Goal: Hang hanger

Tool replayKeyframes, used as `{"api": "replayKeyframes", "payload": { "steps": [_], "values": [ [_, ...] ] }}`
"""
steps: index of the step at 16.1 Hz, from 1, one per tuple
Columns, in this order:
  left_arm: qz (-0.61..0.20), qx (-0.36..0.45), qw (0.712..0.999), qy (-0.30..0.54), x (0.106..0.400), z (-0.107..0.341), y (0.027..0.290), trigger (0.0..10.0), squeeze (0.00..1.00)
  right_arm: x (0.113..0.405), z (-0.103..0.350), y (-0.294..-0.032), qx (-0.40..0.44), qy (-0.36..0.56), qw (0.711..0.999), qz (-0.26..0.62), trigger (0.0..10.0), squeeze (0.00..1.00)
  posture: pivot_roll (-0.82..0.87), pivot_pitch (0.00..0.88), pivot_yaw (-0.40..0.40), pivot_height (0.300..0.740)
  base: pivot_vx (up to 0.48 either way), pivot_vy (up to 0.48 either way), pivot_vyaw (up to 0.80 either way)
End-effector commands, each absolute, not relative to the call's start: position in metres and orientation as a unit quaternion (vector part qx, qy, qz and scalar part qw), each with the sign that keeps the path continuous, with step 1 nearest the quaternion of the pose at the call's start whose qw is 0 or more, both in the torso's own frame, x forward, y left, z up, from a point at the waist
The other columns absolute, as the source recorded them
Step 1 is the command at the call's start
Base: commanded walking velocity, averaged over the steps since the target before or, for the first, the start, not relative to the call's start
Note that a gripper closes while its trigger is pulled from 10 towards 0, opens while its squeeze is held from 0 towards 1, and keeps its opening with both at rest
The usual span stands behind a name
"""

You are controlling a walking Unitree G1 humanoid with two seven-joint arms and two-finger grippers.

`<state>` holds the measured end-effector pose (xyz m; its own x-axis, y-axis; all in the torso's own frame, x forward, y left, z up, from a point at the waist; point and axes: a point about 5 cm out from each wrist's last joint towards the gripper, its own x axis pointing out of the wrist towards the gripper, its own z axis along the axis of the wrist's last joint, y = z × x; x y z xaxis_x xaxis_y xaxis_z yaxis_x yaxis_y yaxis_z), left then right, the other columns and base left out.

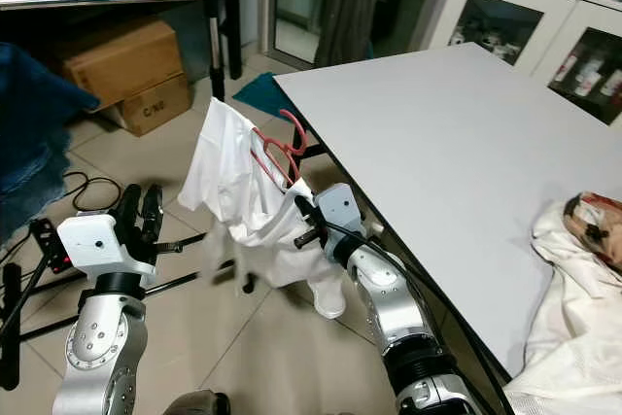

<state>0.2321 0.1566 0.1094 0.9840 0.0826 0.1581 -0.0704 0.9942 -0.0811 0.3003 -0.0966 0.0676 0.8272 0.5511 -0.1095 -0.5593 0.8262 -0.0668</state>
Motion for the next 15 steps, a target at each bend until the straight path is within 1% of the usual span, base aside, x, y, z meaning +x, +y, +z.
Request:
{"api": "replayKeyframes", "payload": {
  "steps": [1, 10, 11, 12, 13, 15],
  "values": [
    [0.034, -0.038, 0.996, -0.075, 0.232, 0.106, 0.153, 10.0, 0.0, 0.304, 0.081, -0.1, -0.043, 0.008, 0.957, 0.285, 10.0, 0.0, 0.09, 0.026, -0.047, 0.74, 0.0, 0.0, 0.0],
    [0.034, -0.038, 0.996, -0.075, 0.232, 0.106, 0.153, 10.0, 0.0, 0.304, 0.081, -0.1, -0.043, 0.008, 0.957, 0.285, 10.0, 0.0, 0.09, 0.026, -0.047, 0.74, 0.0, 0.0, 0.0],
    [0.036, -0.03, 0.997, -0.066, 0.217, 0.105, 0.159, 10.0, 0.0, 0.287, 0.083, -0.113, -0.008, -0.015, 0.955, 0.295, 10.0, 0.0, 0.08, 0.015, -0.004, 0.74, 0.0, 0.0, 0.0],
    [0.037, -0.019, 0.997, -0.058, 0.199, 0.106, 0.164, 10.0, 0.0, 0.263, 0.088, -0.126, 0.025, -0.042, 0.95, 0.309, 10.0, 0.0, 0.08, 0.015, -0.004, 0.74, 0.0, 0.0, 0.0],
    [0.042, -0.018, 0.998, -0.053, 0.195, 0.105, 0.166, 10.0, 0.0, 0.258, 0.088, -0.129, 0.029, -0.047, 0.949, 0.311, 10.0, 0.0, 0.09, 0.013, -0.002, 0.74, 0.0, 0.0, 0.0],
    [0.045, -0.017, 0.998, -0.051, 0.194, 0.103, 0.168, 10.0, 0.0, 0.259, 0.09, -0.131, 0.028, -0.052, 0.95, 0.307, 10.0, 0.0, 0.09, 0.008, -0.001, 0.74, 0.0, 0.0, 0.0]
  ]
}}
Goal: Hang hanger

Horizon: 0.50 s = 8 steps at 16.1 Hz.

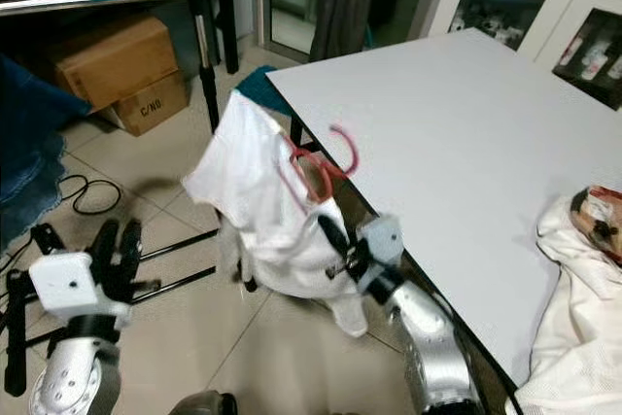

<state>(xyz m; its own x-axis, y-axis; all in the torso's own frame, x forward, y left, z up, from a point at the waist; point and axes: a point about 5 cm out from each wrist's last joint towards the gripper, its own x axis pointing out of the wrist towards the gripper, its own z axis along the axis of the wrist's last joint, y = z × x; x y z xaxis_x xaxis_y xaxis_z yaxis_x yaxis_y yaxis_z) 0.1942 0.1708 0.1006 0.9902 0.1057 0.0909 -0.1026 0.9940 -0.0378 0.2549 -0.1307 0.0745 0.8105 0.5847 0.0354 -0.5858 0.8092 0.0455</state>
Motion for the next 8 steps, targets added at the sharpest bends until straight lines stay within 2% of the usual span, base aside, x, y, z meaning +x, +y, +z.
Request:
{"api": "replayKeyframes", "payload": {
  "steps": [1, 4, 8],
  "values": [
    [0.045, -0.016, 0.998, -0.051, 0.194, 0.103, 0.168, 10.0, 0.0, 0.26, 0.09, -0.131, 0.028, -0.054, 0.95, 0.306, 10.0, 0.0, 0.09, 0.006, 0.0, 0.74, 0.0, 0.0, 0.0],
    [0.03, 0.002, 0.998, -0.054, 0.188, 0.108, 0.169, 10.0, 0.0, 0.259, 0.102, -0.138, 0.038, -0.067, 0.953, 0.293, 10.0, 0.0, 0.1, 0.0, 0.004, 0.74, 0.0, 0.0, 0.0],
    [0.009, 0.035, 0.998, -0.055, 0.182, 0.112, 0.174, 10.0, 0.0, 0.266, 0.114, -0.165, 0.038, -0.086, 0.982, 0.164, 10.0, 0.0, 0.09, 0.0, 0.014, 0.74, 0.0, 0.0, 0.0]
  ]
}}
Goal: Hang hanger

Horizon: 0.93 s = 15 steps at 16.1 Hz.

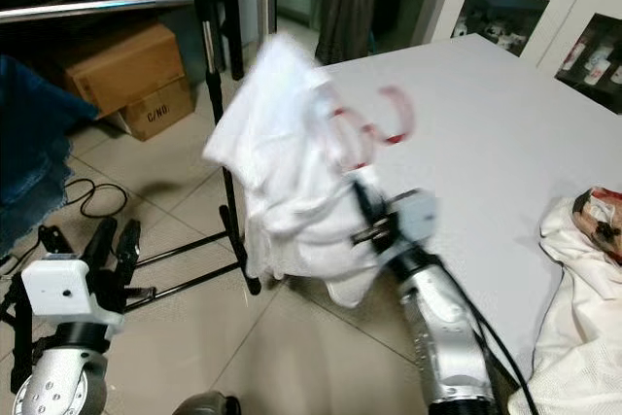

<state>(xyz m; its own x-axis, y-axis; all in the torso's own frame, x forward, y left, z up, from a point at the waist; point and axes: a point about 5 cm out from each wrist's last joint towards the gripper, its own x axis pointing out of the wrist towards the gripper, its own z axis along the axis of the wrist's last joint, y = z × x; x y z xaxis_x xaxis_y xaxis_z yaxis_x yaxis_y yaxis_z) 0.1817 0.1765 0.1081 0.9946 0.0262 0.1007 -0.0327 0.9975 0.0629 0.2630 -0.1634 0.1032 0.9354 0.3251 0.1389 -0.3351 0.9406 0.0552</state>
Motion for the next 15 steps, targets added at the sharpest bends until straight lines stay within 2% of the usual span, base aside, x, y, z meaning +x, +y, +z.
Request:
{"api": "replayKeyframes", "payload": {
  "steps": [1, 3, 6, 8, 11, 15],
  "values": [
    [-0.012, 0.043, 0.998, -0.054, 0.185, 0.112, 0.174, 10.0, 0.0, 0.266, 0.115, -0.172, 0.034, -0.088, 0.987, 0.134, 10.0, 0.0, 0.07, 0.0, 0.032, 0.74, 0.0, 0.0, 0.0],
    [-0.027, 0.043, 0.997, -0.053, 0.189, 0.112, 0.173, 10.0, 0.0, 0.262, 0.113, -0.175, 0.028, -0.086, 0.987, 0.13, 10.0, 0.0, 0.06, 0.0, 0.041, 0.74, 0.0, 0.0, 0.0],
    [-0.101, 0.043, 0.992, -0.056, 0.205, 0.113, 0.158, 10.0, 0.0, 0.234, 0.107, -0.185, 0.015, -0.074, 0.991, 0.113, 10.0, 0.0, -0.03, 0.0, 0.092, 0.74, 0.0, 0.0, 0.0],
    [-0.119, 0.041, 0.99, -0.059, 0.211, 0.114, 0.153, 10.0, 0.0, 0.227, 0.107, -0.183, 0.017, -0.076, 0.991, 0.111, 10.0, 0.0, -0.09, 0.0, 0.125, 0.74, 0.0, 0.0, 0.0],
    [-0.133, 0.033, 0.989, -0.061, 0.221, 0.114, 0.148, 10.0, 0.0, 0.222, 0.106, -0.178, 0.033, -0.068, 0.991, 0.114, 10.0, 0.0, -0.12, 0.0, 0.137, 0.74, 0.0, 0.0, 0.0],
    [-0.129, 0.024, 0.99, -0.055, 0.22, 0.11, 0.147, 10.0, 0.0, 0.224, 0.108, -0.176, 0.03, -0.067, 0.99, 0.121, 10.0, 0.0, -0.11, 0.0, 0.123, 0.74, 0.0, 0.0, 0.0]
  ]
}}
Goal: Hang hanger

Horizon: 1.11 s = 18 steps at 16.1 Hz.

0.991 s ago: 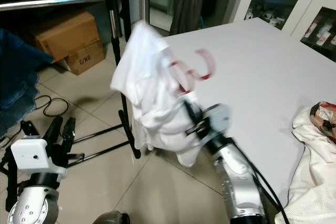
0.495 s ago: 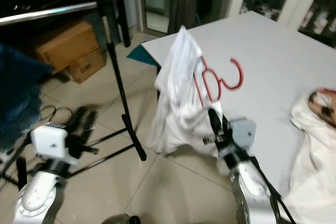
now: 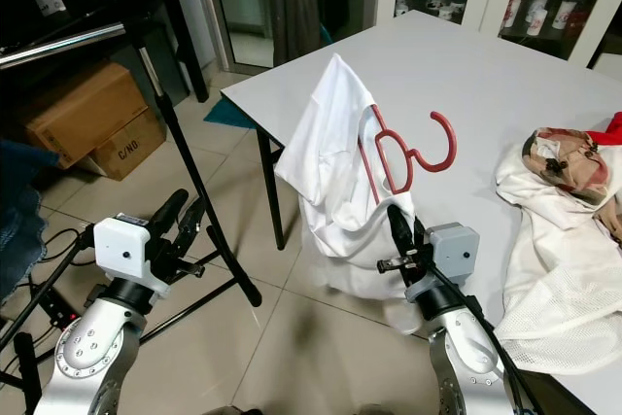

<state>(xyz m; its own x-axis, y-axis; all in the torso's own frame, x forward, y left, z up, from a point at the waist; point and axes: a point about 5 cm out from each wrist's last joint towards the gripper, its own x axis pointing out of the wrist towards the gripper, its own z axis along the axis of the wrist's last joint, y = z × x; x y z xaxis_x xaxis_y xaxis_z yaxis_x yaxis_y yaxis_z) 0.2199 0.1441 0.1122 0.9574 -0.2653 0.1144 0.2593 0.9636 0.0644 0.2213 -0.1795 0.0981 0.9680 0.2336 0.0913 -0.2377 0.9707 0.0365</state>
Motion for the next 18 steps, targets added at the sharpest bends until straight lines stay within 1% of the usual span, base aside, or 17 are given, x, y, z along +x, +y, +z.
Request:
{"api": "replayKeyframes", "payload": {
  "steps": [1, 8, 12, 18],
  "values": [
    [-0.12, 0.021, 0.991, -0.055, 0.216, 0.108, 0.147, 10.0, 0.0, 0.227, 0.111, -0.172, 0.023, -0.068, 0.987, 0.144, 10.0, 0.0, -0.09, 0.0, 0.106, 0.74, 0.0, 0.0, 0.8],
    [-0.096, 0.022, 0.994, -0.054, 0.21, 0.107, 0.15, 10.0, 0.0, 0.237, 0.112, -0.163, 0.016, -0.062, 0.98, 0.186, 10.0, 0.0, -0.04, 0.0, 0.076, 0.74, 0.0, 0.0, 0.8],
    [-0.091, 0.02, 0.994, -0.055, 0.209, 0.106, 0.149, 10.0, 0.0, 0.24, 0.111, -0.162, 0.017, -0.058, 0.979, 0.195, 10.0, 0.0, -0.03, 0.0, 0.066, 0.74, 0.0, 0.0, 0.8],
    [-0.081, 0.014, 0.995, -0.051, 0.211, 0.103, 0.149, 10.0, 0.0, 0.243, 0.101, -0.157, 0.015, -0.028, 0.976, 0.215, 10.0, 0.0, -0.03, 0.0, 0.063, 0.74, 0.0, 0.0, 0.0]
  ]
}}
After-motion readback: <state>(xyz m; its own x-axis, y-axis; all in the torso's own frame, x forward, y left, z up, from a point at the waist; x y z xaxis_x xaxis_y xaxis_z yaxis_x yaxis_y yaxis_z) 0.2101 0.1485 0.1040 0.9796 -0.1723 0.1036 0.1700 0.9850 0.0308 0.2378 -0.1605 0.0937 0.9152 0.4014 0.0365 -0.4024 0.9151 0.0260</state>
